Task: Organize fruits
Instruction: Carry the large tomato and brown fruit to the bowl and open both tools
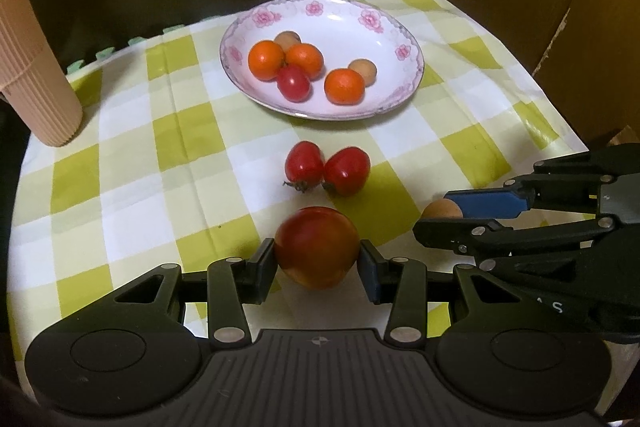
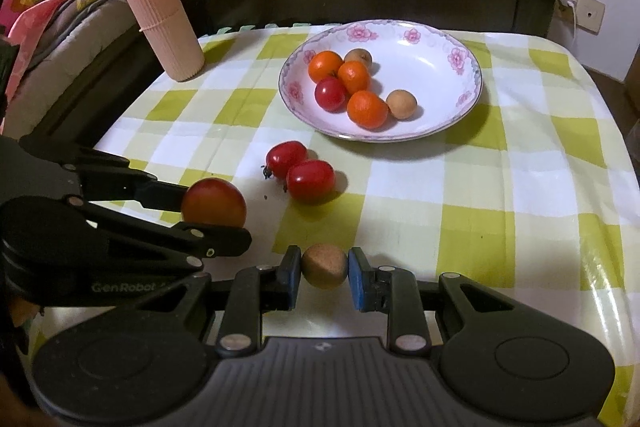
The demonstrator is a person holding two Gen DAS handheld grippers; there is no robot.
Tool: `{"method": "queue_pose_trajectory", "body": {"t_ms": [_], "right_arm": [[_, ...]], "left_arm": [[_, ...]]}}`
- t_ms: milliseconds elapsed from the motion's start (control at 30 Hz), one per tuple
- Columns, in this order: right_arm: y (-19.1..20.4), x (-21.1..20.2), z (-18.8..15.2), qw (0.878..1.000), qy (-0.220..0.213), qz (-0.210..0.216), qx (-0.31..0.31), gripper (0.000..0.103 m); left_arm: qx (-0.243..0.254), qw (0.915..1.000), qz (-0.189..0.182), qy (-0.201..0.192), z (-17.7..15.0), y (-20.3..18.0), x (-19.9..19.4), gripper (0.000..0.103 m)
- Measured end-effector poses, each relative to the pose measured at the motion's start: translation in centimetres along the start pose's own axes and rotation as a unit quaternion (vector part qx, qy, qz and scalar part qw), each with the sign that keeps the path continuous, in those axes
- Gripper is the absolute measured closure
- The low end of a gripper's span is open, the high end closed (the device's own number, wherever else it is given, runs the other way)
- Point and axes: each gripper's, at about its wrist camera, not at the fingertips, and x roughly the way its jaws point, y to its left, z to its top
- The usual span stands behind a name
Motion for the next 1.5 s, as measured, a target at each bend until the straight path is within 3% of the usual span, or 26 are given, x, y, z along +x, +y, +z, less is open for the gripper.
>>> {"method": "queue_pose_trajectory", "body": {"t_ms": [767,1133,1500], "right_arm": [[-0.9,-0.2,2.4,0.999,-0.031,-0.009,0.026,0.078],[-2.8,0.3,5.4,0.997,-0.057,-0.019,0.052,0.078],[-4.9,2.8,8.6,0.996,-0.071,-0.031,0.05,0.078]], "left_arm": [[0.003,0.9993,0.018,-0.034,2.8,0.1,-0.4,0.053],[-0.001,0.998,0.023,-0.059,6.5,0.6,0.7,0.053],[-0.029,0.9978,0.021,-0.056,9.7,1.8,3.5,0.053]]}}
